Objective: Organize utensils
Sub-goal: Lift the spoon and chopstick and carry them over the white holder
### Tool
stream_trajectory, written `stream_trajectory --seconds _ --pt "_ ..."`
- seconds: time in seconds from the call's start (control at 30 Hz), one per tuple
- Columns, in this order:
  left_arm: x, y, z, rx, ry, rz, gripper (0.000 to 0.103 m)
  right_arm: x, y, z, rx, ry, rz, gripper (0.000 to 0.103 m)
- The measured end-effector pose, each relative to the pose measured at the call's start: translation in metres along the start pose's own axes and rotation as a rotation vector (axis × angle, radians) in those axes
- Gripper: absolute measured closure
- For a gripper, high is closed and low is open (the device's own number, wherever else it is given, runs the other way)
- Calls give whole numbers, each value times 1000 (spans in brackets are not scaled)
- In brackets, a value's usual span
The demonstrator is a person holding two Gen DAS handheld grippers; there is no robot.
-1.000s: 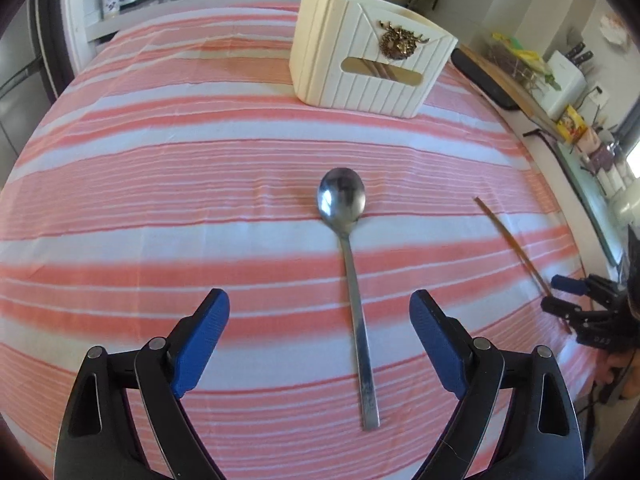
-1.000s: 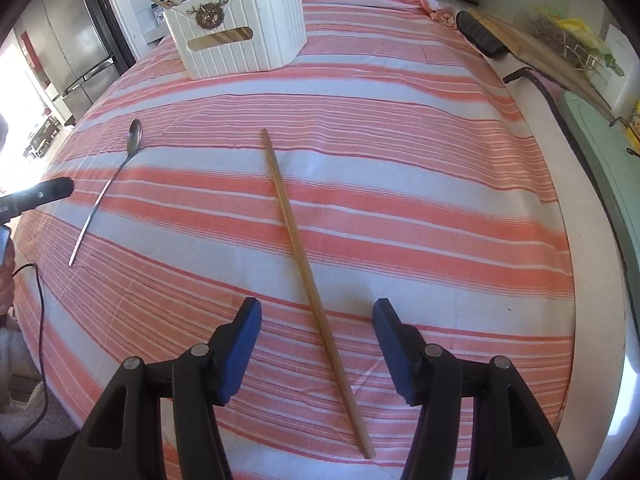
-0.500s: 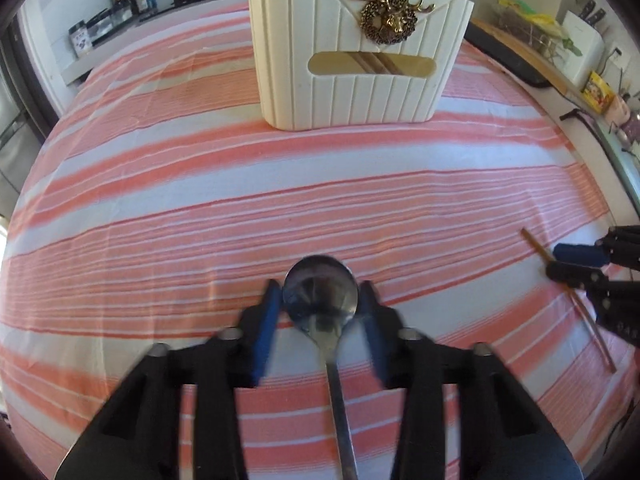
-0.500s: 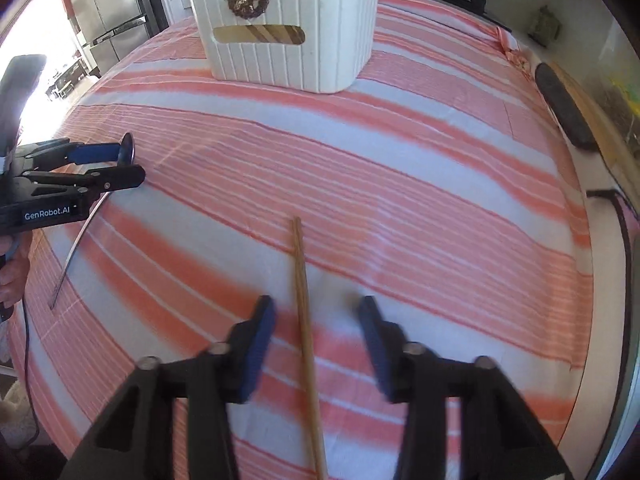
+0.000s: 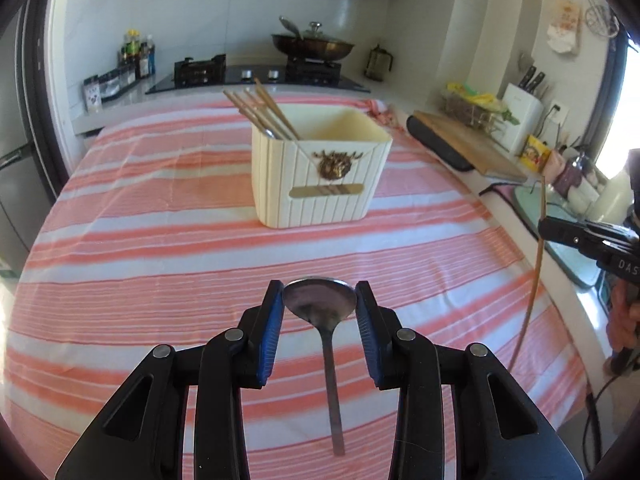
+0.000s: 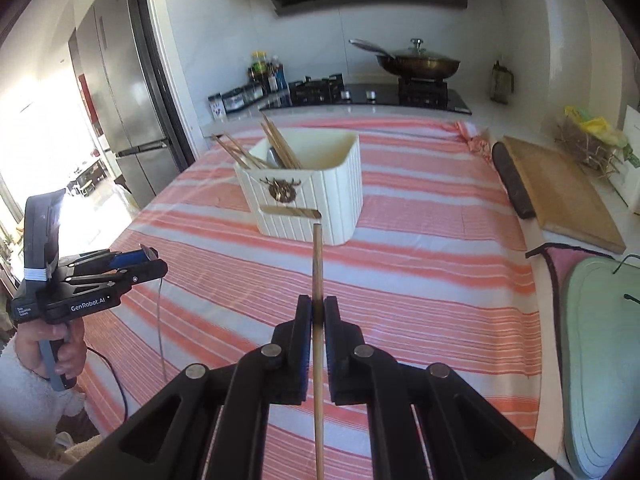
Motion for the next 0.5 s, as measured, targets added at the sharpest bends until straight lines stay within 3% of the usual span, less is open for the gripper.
stream_trajectory --seconds 0.2,0.5 --pt "-12 19 -6 31 11 -49 67 -20 30 8 11 3 -116 96" --pt "-55 28 3 64 64 -84 67 -70 24 0 24 7 -214 96"
Point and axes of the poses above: each gripper's, at about its wrist camera, not at the fingertips, and y roughly against the way its jaws point, z to its left, x to its underside, the point moved 6 cm from there along -y, roughly the way its jaws point, and after that the axes turned 14 degrees about -z, right-handed, at the moved point
